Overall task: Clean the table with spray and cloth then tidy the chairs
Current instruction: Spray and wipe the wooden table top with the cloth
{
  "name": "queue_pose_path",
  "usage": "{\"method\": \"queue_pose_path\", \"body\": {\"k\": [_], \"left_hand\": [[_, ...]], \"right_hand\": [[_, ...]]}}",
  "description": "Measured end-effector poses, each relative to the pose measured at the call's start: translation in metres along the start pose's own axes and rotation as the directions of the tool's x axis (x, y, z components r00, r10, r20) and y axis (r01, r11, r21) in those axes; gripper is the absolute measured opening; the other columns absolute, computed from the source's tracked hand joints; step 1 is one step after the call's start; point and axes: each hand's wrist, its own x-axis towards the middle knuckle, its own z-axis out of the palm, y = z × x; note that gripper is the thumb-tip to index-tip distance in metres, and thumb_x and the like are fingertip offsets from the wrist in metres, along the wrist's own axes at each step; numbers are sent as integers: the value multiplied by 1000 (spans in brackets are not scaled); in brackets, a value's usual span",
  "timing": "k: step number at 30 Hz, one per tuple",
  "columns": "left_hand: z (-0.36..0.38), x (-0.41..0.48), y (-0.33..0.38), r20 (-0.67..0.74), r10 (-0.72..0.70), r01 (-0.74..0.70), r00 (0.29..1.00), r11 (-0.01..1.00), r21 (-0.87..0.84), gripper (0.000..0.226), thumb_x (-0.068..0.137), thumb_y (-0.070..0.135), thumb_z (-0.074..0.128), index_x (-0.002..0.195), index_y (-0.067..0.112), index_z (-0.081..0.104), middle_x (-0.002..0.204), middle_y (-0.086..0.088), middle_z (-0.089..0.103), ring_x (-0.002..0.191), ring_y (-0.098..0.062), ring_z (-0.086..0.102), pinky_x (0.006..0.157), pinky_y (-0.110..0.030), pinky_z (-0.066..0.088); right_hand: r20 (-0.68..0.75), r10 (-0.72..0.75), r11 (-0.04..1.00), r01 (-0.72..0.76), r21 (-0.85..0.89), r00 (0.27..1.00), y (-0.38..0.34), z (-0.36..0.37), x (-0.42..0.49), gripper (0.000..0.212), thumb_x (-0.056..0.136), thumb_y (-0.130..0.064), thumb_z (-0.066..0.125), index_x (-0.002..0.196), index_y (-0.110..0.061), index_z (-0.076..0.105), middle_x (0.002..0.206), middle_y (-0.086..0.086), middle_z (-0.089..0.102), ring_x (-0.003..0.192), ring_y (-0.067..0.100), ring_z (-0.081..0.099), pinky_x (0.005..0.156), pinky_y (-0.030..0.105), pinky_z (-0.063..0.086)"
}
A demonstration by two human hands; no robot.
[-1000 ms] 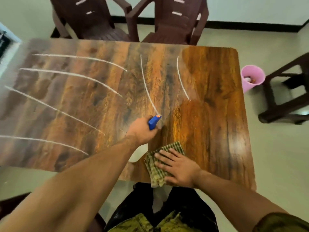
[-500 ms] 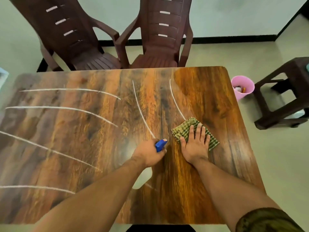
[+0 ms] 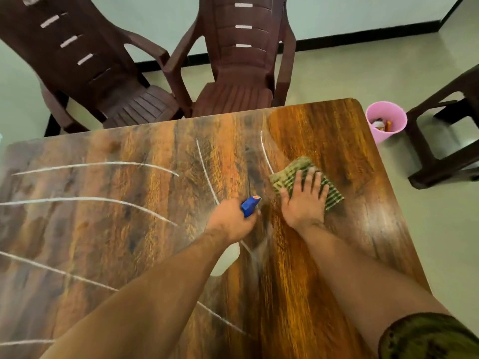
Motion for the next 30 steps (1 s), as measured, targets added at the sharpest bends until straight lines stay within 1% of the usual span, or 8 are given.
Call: {"method": "queue_pose_path", "body": {"k": [4, 7, 10, 13, 16, 19, 24, 30], "left_hand": [[-20, 17, 2, -48, -4, 4, 999, 1000, 4, 13, 91, 37, 63, 90, 28, 54, 71, 5, 58, 67, -21, 57, 65, -28, 42], [-34, 27, 1, -67, 1, -5, 998, 998, -56, 24, 92, 35, 64, 74, 28, 50, 64, 7, 55, 59, -20, 52, 57, -27, 38], [-45, 33, 0, -60, -10, 5, 998, 997, -82, 36, 93, 36, 64, 66, 28, 41, 58, 6, 47, 51, -16, 43, 51, -26, 32], [-57, 40, 1, -46, -8, 3, 999, 996, -93, 40, 93, 35, 65, 64, 26, 39, 56, 4, 44, 53, -19, 42, 50, -27, 33], [-69, 52, 0, -31, -1, -1, 1000, 998, -65, 41, 93, 33, 67, 64, 26, 39, 56, 6, 44, 51, -13, 43, 49, -25, 32], [-79, 68, -1, -22, 14, -15, 1000, 999, -40, 39, 95, 34, 66, 66, 28, 39, 59, 7, 45, 52, -7, 43, 50, -21, 32], [-91, 100, 1, -3, 18, -18, 1000, 999, -46, 32, 96, 39, 62, 74, 27, 43, 67, 5, 49, 59, -10, 48, 54, -23, 38], [-112, 146, 22, -44, 29, -24, 999, 994, 109, 22, 92, 42, 61, 91, 21, 55, 74, 3, 55, 73, -19, 59, 72, -35, 54]], "right_hand": [[108, -528, 840, 536, -79, 843, -31, 17, -46, 71, 102, -59, 15, 160, -21, 0, 167, 10, -11, 153, 29, -18, 124, 55, -4], [121, -642, 757, 651, -57, 757, -12, 11, -38, 70, 102, -61, 16, 161, -24, 9, 168, 4, -6, 154, 24, -14, 124, 55, 0], [5, -276, 960, 276, -50, 961, -7, 1, 0, 70, 102, -60, 15, 161, -24, 3, 168, 6, -9, 154, 27, -14, 123, 54, -5], [5, 184, 975, -183, 123, 983, -45, -7, 29, 71, 103, -55, 19, 161, -19, 2, 168, 10, -10, 154, 31, -13, 122, 57, -6], [34, -223, 975, 222, 13, 974, -72, -5, 32, 70, 102, -55, 19, 161, -22, 0, 167, 7, -13, 154, 29, -15, 123, 55, -8], [112, -582, 803, 591, -77, 805, -47, -12, 52, 69, 102, -61, 17, 161, -27, 5, 168, 0, -10, 154, 21, -15, 124, 54, 1], [-55, 127, 990, -123, 72, 990, -55, -18, 96, 69, 103, -56, 14, 161, -21, 0, 168, 7, -9, 154, 28, -12, 124, 53, -5], [-48, 173, 982, -168, 90, 984, -66, -18, 100, 71, 102, -57, 10, 160, -17, -3, 168, 10, -11, 154, 30, -14, 123, 54, -5]]}}
